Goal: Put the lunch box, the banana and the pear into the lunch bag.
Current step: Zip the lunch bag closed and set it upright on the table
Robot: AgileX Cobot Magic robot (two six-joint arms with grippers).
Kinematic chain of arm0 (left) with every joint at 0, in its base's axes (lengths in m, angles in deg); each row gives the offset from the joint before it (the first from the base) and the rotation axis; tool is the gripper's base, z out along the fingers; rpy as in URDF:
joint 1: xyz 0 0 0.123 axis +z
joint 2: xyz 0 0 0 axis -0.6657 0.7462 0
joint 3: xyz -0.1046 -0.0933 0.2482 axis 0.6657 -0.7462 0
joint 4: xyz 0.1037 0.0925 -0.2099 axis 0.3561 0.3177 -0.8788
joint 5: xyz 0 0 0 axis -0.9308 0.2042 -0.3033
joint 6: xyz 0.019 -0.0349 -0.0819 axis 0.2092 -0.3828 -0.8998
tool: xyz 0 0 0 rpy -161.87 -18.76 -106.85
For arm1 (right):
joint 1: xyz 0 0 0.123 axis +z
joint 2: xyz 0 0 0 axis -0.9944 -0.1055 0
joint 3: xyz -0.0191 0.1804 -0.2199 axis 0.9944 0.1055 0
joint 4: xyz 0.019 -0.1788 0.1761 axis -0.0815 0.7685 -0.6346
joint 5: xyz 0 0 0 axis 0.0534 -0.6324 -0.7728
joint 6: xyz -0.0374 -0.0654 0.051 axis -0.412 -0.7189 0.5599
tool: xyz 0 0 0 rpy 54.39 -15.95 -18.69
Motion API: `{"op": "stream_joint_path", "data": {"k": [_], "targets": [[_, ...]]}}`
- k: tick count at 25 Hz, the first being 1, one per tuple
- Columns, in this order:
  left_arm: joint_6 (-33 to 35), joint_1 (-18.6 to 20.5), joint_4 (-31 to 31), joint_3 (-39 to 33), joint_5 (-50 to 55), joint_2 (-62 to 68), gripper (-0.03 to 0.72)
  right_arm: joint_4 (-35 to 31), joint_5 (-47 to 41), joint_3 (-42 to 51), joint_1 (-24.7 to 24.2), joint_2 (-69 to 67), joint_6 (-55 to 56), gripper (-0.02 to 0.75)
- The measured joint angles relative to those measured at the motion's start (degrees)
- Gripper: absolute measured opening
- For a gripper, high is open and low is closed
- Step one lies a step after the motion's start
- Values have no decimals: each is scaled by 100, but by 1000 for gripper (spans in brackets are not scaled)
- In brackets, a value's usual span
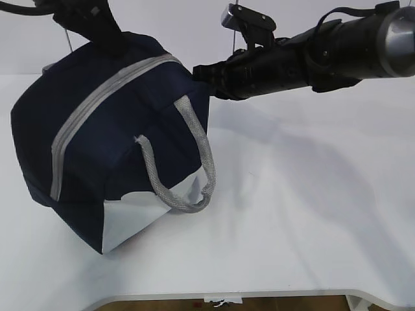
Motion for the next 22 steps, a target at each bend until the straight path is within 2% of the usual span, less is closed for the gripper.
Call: {"op": "stream_joint_path", "data": {"k": [18, 22], "targets": [[0, 0, -138, 0, 4, 273, -1, 73, -65, 0, -11, -8, 23, -11], [5, 0, -198, 10, -27, 403, -1, 86, -92, 0, -19, -8, 23, 9]]}}
